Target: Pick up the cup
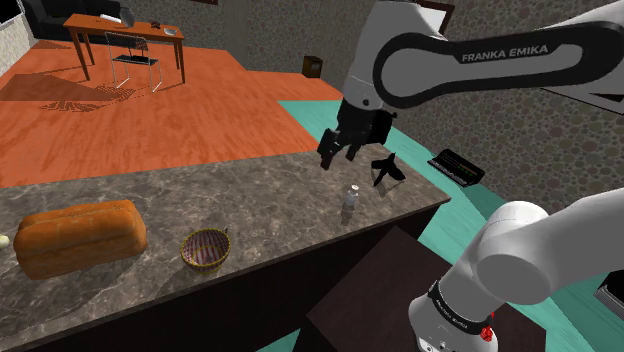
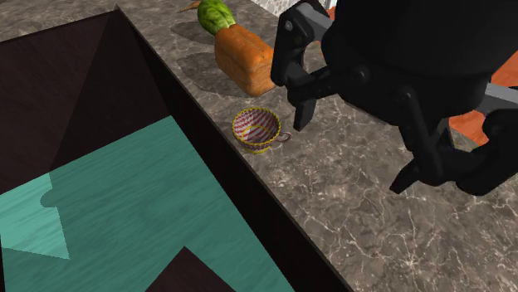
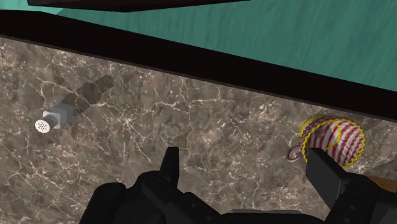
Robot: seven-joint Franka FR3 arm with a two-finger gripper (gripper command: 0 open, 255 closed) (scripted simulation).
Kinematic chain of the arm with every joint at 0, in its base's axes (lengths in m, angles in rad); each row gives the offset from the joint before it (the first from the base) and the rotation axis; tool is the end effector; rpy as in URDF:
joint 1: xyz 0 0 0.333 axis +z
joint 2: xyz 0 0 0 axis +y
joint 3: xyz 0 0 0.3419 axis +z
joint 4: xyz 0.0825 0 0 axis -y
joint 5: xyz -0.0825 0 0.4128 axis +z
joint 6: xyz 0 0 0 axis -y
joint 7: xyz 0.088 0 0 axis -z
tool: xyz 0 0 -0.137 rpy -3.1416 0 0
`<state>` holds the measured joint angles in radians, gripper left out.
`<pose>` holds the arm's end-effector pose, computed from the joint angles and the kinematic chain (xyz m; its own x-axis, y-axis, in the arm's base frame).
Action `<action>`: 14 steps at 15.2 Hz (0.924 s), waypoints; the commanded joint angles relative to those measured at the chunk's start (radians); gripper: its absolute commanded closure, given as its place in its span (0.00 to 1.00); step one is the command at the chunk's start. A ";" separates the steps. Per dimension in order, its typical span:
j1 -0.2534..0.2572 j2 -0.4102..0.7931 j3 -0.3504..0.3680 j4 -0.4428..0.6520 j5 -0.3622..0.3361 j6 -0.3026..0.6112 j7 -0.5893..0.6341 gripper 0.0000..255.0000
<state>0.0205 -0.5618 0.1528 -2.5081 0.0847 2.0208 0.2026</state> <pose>0.3936 0.0772 0.4588 0.9940 -0.0840 0.0696 -0.0833 -0.9965 -0.0117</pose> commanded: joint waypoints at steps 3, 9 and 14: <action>0.007 0.135 0.034 0.004 0.014 0.133 0.034 0.00; 0.013 0.363 0.085 0.059 0.008 0.306 0.096 0.00; 0.021 0.564 0.114 0.142 -0.032 0.422 0.162 0.00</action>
<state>0.0391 -0.0485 0.2608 -2.3948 0.0658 2.4200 0.3471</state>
